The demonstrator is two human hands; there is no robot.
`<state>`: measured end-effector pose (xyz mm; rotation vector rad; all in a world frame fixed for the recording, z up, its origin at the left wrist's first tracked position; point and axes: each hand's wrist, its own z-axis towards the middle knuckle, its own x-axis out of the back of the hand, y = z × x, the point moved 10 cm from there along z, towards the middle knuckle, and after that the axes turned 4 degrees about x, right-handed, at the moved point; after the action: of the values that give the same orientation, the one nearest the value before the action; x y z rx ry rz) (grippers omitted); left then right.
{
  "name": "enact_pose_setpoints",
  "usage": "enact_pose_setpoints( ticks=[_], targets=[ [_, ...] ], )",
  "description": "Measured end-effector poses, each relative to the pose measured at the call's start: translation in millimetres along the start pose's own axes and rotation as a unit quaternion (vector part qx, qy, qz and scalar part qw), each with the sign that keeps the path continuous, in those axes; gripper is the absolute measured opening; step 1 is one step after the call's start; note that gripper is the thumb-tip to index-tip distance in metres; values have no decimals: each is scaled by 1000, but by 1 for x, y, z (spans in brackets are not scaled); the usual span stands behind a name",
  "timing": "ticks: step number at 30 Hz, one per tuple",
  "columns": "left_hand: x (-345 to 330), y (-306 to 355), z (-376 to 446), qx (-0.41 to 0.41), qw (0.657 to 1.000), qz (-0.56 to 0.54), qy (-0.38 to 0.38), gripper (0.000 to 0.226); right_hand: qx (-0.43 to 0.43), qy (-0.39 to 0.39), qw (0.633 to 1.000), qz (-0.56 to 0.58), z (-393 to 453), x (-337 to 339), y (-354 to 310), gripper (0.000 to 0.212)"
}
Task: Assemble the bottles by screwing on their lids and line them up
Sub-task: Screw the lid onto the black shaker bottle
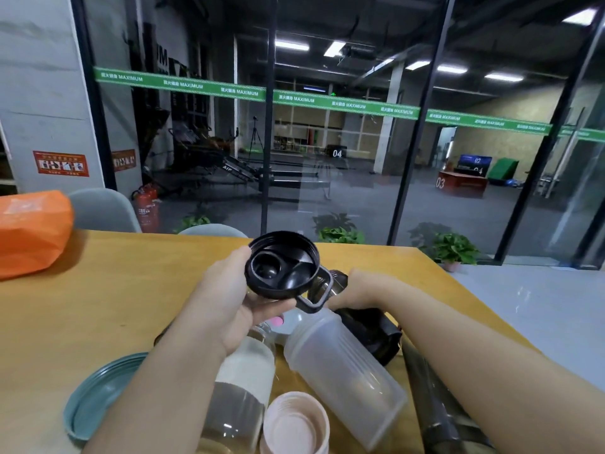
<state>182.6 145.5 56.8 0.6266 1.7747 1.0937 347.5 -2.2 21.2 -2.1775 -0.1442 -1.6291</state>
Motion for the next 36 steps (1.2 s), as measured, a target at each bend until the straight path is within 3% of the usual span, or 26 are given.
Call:
enact_pose_setpoints(
  ticks=[8,13,17,27,33,36],
  targets=[
    [8,3,-6,6,997,-70,20,27,8,105,983,152,-6,24,-4,69],
    [3,8,-11,5,992,-126,0,17,56,219,946,233,-29,62,-9,71],
    [0,10,-12,-6,995,-97,-31,23,115,291,912,266,-61,94,-10,70],
    [-22,1,-29,-22,989,-140,-50,26,230,330,891,212,-169,118,-6,80],
    [-47,-5,-29,-74,983,-164,-45,43,239,339,897,155,-206,112,1,79],
    [-63,-13,-28,-46,986,-136,-81,53,228,351,900,120,-218,112,12,79]
  ],
)
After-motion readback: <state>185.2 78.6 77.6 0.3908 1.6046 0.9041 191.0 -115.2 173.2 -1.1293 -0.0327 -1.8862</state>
